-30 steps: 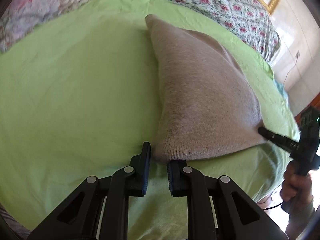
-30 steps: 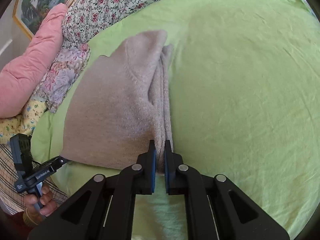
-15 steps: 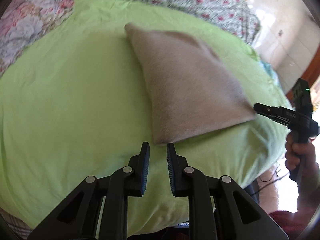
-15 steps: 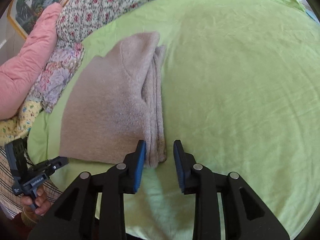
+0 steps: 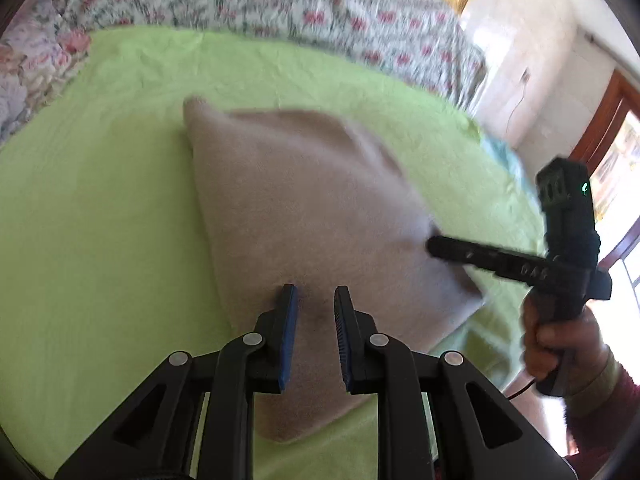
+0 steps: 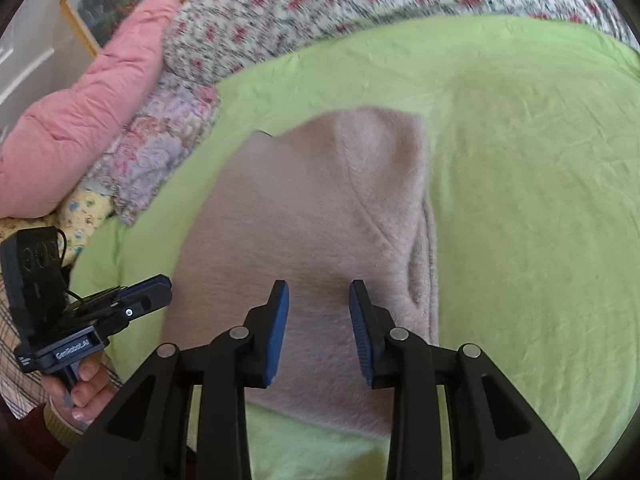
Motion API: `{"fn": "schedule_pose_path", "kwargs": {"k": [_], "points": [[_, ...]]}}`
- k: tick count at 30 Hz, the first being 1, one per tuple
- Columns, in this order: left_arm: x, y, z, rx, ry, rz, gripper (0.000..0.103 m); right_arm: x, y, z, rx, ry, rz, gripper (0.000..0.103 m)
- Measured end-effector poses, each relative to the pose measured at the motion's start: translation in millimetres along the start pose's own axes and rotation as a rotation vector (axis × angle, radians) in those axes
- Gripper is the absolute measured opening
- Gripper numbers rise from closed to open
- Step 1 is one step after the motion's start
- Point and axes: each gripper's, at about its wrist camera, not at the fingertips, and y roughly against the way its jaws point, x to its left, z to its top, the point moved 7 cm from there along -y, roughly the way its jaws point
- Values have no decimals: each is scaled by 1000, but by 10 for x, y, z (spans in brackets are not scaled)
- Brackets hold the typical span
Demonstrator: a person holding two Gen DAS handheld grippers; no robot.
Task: Fold small clothes
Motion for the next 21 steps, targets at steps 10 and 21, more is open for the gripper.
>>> {"fn": "schedule_pose_path", "kwargs": {"k": [10, 21], "points": [[142, -128, -148, 30, 72, -16, 11, -328, -120, -88, 36, -68, 26, 15], [17, 97, -587, 19, 34, -7, 18, -184, 202, -516, 32, 122, -92, 21]]}}
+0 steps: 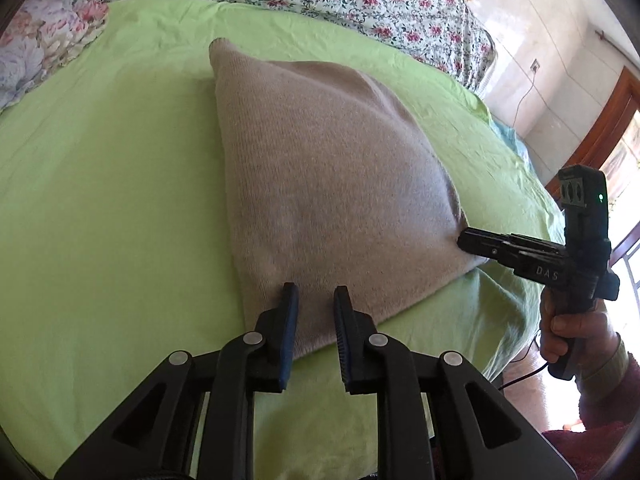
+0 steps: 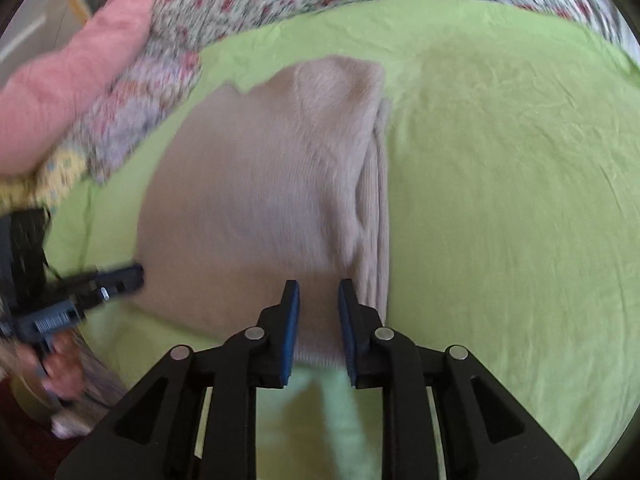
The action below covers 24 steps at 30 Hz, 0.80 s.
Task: Fold small clothes
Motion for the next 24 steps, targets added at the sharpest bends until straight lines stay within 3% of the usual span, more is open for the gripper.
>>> {"fn": "schedule_pose_path", "kwargs": {"k": [4, 8, 12, 24], "points": [[4, 83, 47, -3, 3, 8, 23, 9, 105, 73, -27, -14, -8, 23], [-16, 161, 42, -9, 0, 16, 34, 34, 290, 182, -80, -26, -3, 34], [-8, 225, 17, -18, 10, 38, 47, 71, 420, 234, -107, -43, 15, 38], [158, 363, -85, -13, 57, 60, 50, 246, 467, 173, -97, -49, 45, 44]]}}
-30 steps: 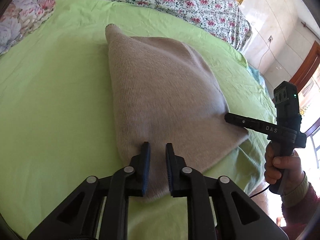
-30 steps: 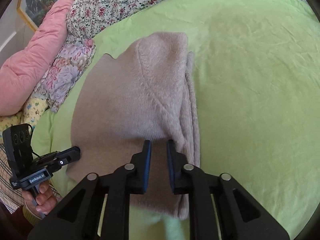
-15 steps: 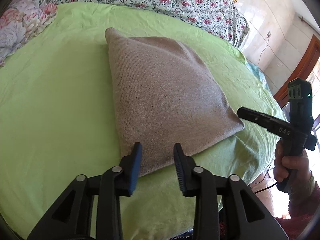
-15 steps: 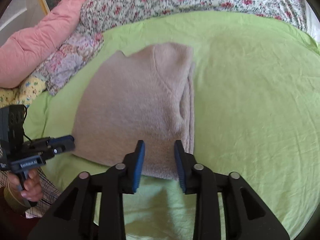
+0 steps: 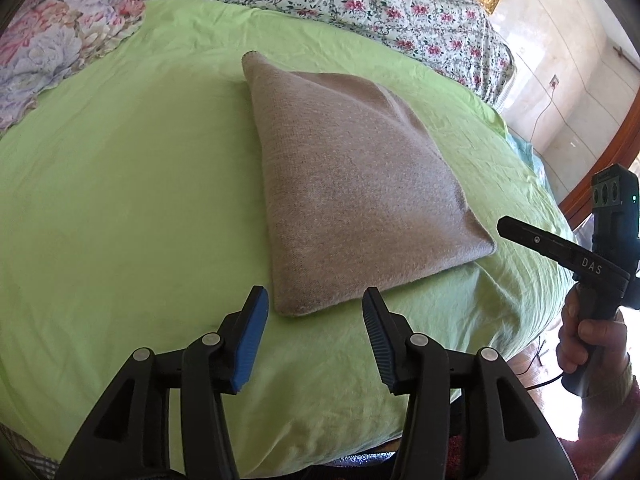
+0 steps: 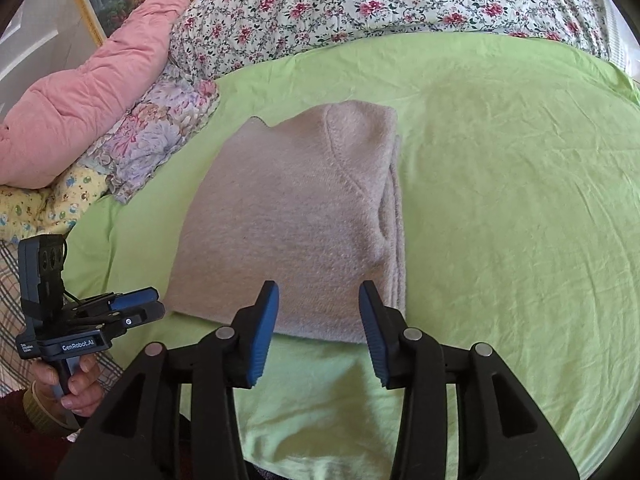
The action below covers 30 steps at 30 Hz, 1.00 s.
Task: Fold small clothes
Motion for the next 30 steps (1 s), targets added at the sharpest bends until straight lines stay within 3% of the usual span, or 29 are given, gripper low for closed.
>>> {"fn": "schedule_pose_path", "kwargs": {"k": [6, 15, 21, 26, 28, 29, 30], "points": [[68, -14, 314, -31, 24, -14, 62, -33, -60, 168, -10, -14, 11, 48], [355, -529, 1280, -48, 63, 6, 67, -384, -497, 902, -22, -108, 60, 53], [613, -1050, 1803, 5, 150, -78, 67, -727, -953, 1264, 11, -193, 60, 53], [748, -1406, 2108, 33, 189, -123, 66, -907, -1256, 1432, 39, -281, 121, 54], [784, -1505, 2183, 34, 205, -133, 57, -889, -1347, 1463, 51, -282, 141, 53], [794, -1545, 2231, 29, 210, -146, 25, -875, -1396, 1478, 58, -270, 136, 45], [784, -1568, 2261, 30, 213, -157, 15, -866, -1424, 1496, 61, -250, 120, 16]]}}
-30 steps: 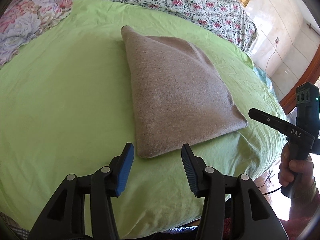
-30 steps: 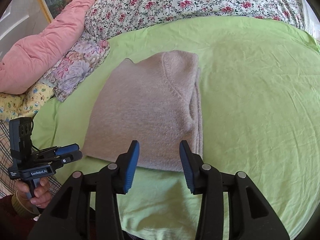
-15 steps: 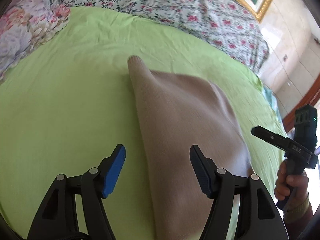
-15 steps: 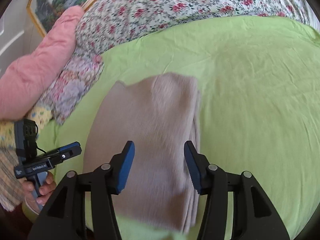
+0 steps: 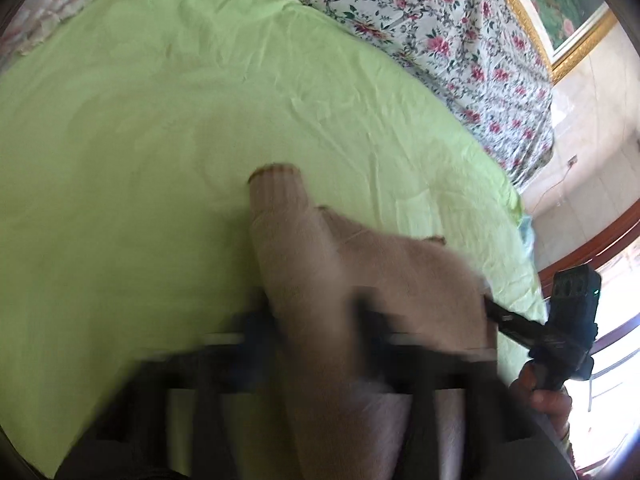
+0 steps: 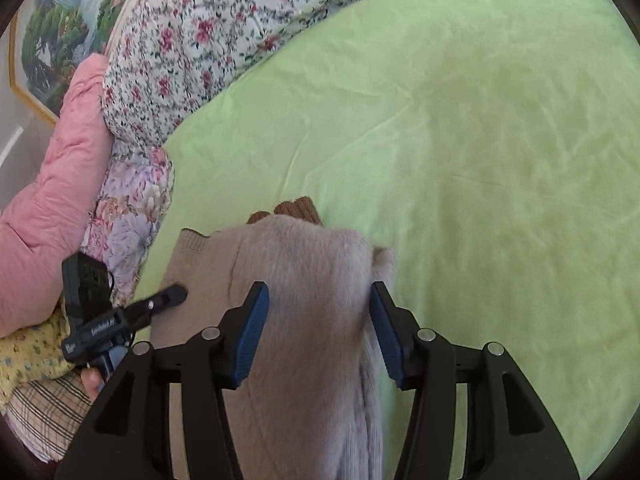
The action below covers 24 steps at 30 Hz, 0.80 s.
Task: Fold small clothes
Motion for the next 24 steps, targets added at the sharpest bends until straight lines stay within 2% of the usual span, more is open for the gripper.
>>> {"fn": "schedule_pose_path", "kwargs": {"k": [1, 2, 4, 7, 9, 10, 11, 14, 19, 22, 24], "points": [[-12, 17, 37, -14, 4, 13, 14, 25, 11, 33, -12, 17, -7, 8], [-37, 69, 80, -50, -13, 31, 8, 42, 62, 88, -42, 27, -1, 9], [-68, 136, 122, -108, -45, 77, 7, 68, 195, 163, -110, 47, 0, 8], [84, 20, 120, -96, -23, 147, 4, -49, 10, 86, -50, 36, -50, 8], [189, -48, 104, -86, -4, 170, 4, -118, -175, -11, 7, 23, -70, 9], [228, -54, 104, -84, 6, 171, 5, -140, -184, -24, 4, 13, -73, 9], [248, -37, 107, -86, 17, 161, 5, -152, -159, -8, -6, 0, -76, 14], [228, 80, 125, -103, 24, 159, 6, -163, 17, 35, -40, -31, -89, 39], [90, 454, 53, -156, 5, 174, 6, -23, 423, -12, -104, -4, -81, 40], [-34, 689, -115, -174, -14, 169, 6, 106, 623, -152, -124, 19, -60, 41], [-122, 796, -248, -178, -36, 174, 10, 175, 724, -287, -124, 33, -45, 45]]}}
